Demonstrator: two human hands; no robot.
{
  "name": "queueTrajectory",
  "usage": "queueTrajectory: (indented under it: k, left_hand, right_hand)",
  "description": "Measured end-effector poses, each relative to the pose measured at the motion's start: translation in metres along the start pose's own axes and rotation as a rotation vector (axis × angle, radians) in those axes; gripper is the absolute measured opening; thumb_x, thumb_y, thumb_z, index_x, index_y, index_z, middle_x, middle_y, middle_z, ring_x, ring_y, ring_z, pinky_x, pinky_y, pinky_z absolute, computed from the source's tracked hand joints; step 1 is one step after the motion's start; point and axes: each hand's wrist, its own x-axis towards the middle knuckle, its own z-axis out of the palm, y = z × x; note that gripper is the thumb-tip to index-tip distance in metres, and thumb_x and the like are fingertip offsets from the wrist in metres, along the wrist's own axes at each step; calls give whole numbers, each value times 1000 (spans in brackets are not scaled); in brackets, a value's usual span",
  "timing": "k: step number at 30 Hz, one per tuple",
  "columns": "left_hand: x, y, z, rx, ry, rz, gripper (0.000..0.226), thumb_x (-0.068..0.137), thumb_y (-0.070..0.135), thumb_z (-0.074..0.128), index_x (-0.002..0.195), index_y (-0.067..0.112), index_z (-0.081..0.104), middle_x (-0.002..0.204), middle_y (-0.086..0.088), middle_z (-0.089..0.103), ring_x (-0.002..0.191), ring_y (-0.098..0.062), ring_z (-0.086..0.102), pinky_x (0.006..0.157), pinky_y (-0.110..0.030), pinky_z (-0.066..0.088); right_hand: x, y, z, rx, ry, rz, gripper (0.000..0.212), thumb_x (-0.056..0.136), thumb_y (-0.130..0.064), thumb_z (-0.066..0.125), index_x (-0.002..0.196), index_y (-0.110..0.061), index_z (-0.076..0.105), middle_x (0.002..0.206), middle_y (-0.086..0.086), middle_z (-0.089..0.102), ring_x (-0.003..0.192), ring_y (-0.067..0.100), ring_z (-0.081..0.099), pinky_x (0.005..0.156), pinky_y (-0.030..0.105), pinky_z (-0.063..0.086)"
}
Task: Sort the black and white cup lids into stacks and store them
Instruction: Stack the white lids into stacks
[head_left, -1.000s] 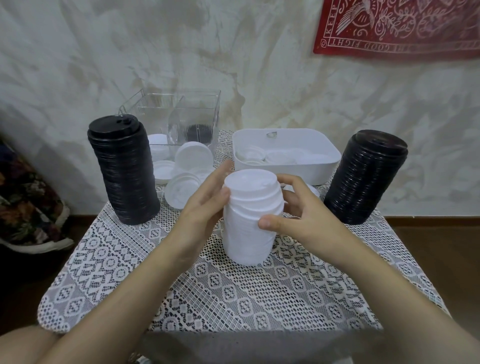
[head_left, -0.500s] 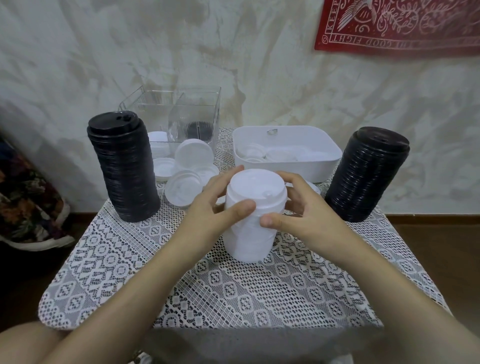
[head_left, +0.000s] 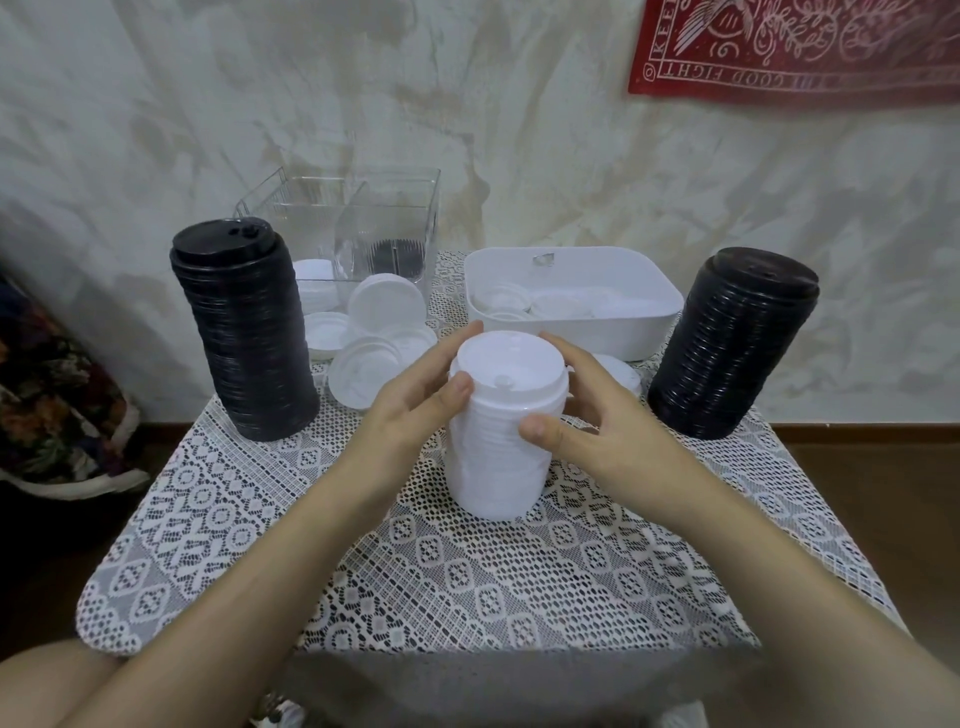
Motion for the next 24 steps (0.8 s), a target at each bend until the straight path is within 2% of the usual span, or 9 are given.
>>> queueTrajectory:
  k: [4,7,9,11,13,16,19,22,24]
  left_hand:
    - [-1,0,-2,-9,-28,-9,66,89,55,63,151,41,45,154,19,50,147,-5,40,126,-45,27]
    - [-5,2,0,26,-115,1,79,83,61,74,151,49,34,153,30,47,144,4,41,112,-19,40]
    - [-6,2,0,31,-156,-6,80,89,42,76,152,49,28,150,34,47,141,6,43,103,-11,43]
    - [-7,2,-1,38,-178,-7,83,89,32,76,154,46,26,150,33,48,141,5,44,104,-13,44]
    - [-7,2,-3,55,-198,-8,87,83,36,80,156,38,32,151,23,51,141,-1,48,108,-19,45]
    - [-8,2,-2,69,-172,-14,80,79,34,78,151,34,44,146,15,59,136,-7,55,107,-24,48]
    - [-10,-1,2,125,-82,5,84,75,40,81,150,39,45,145,16,59,135,-6,55,113,-35,46]
    - [-12,-3,5,225,-22,19,95,71,52,83,154,48,37,148,24,54,136,0,52,117,-38,42]
    - [-13,-3,5,236,-12,10,97,70,56,83,151,62,30,148,30,50,136,4,50,116,-36,42]
  right_hand:
    - [1,-2,1,12,27,-12,84,77,-52,78,151,-40,41,143,-24,56,129,-3,54,101,24,49]
    - [0,-3,0,26,40,-20,79,77,-48,82,146,-40,45,139,-28,58,126,-5,56,99,24,51]
    - [0,-4,-1,28,32,-23,76,77,-47,78,145,-41,45,139,-30,57,126,-8,55,98,20,51]
    - [0,-5,-4,53,29,-19,74,80,-47,74,146,-45,42,143,-31,53,130,-9,52,101,19,48]
    - [0,-6,-7,73,21,-22,73,84,-44,71,149,-46,38,150,-28,49,137,-4,48,108,24,44]
    - [0,-8,-7,45,19,-30,66,87,-40,75,147,-37,48,144,-22,57,133,-4,52,105,19,47]
    - [-1,-9,-5,46,92,-19,65,76,-43,83,134,-34,56,132,-19,64,122,-6,60,95,16,51]
    - [-1,-7,-1,6,159,13,70,67,-52,91,126,-39,57,128,-19,65,118,-3,63,98,29,56]
    - [-2,-8,-1,2,167,16,72,61,-56,89,124,-42,56,126,-22,64,118,0,63,101,36,56]
